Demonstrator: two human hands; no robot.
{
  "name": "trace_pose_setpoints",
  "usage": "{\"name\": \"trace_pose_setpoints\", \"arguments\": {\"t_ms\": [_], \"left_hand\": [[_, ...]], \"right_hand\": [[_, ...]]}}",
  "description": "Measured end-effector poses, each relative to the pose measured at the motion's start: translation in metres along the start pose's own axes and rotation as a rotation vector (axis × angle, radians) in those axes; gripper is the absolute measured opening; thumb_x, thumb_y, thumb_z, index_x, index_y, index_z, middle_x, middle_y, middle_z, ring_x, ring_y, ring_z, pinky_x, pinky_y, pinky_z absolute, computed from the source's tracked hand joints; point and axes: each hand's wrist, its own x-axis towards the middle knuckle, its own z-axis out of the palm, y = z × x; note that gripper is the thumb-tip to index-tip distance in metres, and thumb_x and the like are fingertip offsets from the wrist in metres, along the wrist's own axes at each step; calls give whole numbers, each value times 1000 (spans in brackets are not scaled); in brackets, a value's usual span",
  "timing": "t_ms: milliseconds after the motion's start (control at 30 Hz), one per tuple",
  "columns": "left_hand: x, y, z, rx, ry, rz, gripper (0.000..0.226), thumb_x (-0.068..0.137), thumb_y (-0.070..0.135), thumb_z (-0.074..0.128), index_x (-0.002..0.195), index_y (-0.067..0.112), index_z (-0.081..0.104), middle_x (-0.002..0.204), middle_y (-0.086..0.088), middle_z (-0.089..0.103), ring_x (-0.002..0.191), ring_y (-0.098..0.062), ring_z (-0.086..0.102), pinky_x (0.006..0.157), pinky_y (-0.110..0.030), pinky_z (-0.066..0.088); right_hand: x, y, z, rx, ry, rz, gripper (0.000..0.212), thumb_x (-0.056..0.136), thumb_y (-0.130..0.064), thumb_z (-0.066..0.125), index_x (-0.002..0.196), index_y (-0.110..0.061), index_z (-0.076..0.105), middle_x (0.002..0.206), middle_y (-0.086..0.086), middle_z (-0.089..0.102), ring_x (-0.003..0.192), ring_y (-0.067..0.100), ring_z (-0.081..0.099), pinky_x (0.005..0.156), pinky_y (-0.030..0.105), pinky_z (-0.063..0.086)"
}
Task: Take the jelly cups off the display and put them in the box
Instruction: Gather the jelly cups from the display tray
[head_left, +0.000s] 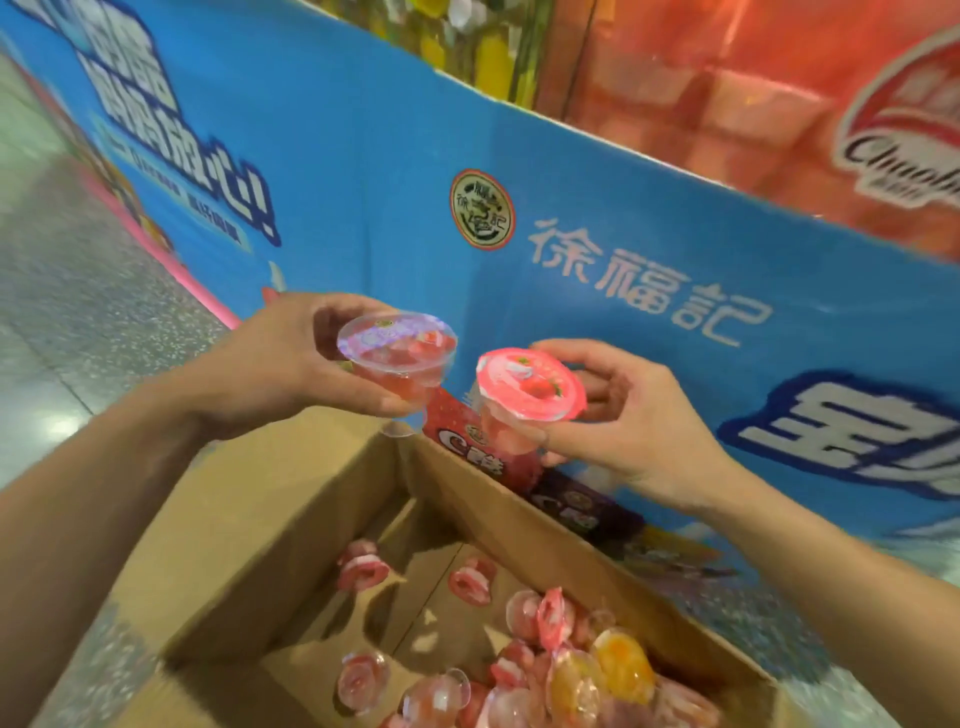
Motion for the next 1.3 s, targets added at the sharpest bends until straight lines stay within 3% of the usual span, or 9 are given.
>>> {"name": "trace_pose_setpoints", "arguments": {"t_ms": [133,233,400,600,767,867,1067,1200,1300], "left_hand": [[-2,45,-3,43,13,75,55,53,11,90,105,18,74,96,0,78,86,-8,72,78,-18,55],[-8,71,-11,61,11,106,57,50,9,96,102,20,76,96,-1,78,86,-10,73,76,-19,56],[-21,135,-25,58,-15,158,62,51,28,95,109,34,74,104,2,77,95,-16,74,84,-27,58],[-12,250,-41,-46,6,205,71,46,23,93,113,20,69,106,-2,77,95,-17,74,78,-22,57],[4,333,-36,-117,16,196,74,40,-3,94,106,15,65,92,4,78,81,-7,74,70,-15,55],[14,370,-31,-109,58,171,77,40,18,95,111,15,65,99,1,78,87,-11,74,75,-18,56],[37,417,-19,-34,95,115,78,45,17,102,114,13,65,105,4,76,93,-12,74,81,-21,57],[48,433,-2,35,98,82,76,46,30,101,114,24,66,104,12,75,92,-8,73,83,-26,59],[59,434,11,55,142,63,80,45,47,97,116,28,65,105,15,75,95,-9,72,87,-36,59]], "right_hand": [[-1,-41,-9,-82,19,-76,60,69,-4,90,121,-16,64,98,1,78,80,11,72,78,31,59],[-7,-77,-17,-136,30,-129,63,62,-18,95,117,-21,65,98,-6,78,84,7,73,80,20,54],[-35,-147,-35,-146,63,-151,62,56,-30,88,113,-24,64,96,-13,78,86,2,72,75,11,50],[-61,-255,-88,-147,113,-80,65,54,-26,90,114,-27,64,95,-19,76,87,1,72,74,14,54],[-72,-326,-134,-117,189,26,69,56,-26,95,114,-31,58,92,-10,78,83,18,75,75,31,61],[-74,-359,-168,-160,211,82,76,50,-33,100,112,-38,57,94,-11,77,82,16,75,72,36,63],[-58,-372,-243,-346,336,99,80,54,-64,84,123,-30,62,112,-16,70,102,-4,65,85,25,57],[-38,-346,-274,-392,391,152,71,59,-53,82,121,-27,59,102,-23,63,89,-18,60,73,4,45],[-19,-311,-284,-440,429,200,65,72,-33,89,128,-19,60,102,-16,64,81,-14,60,68,1,43]]}}
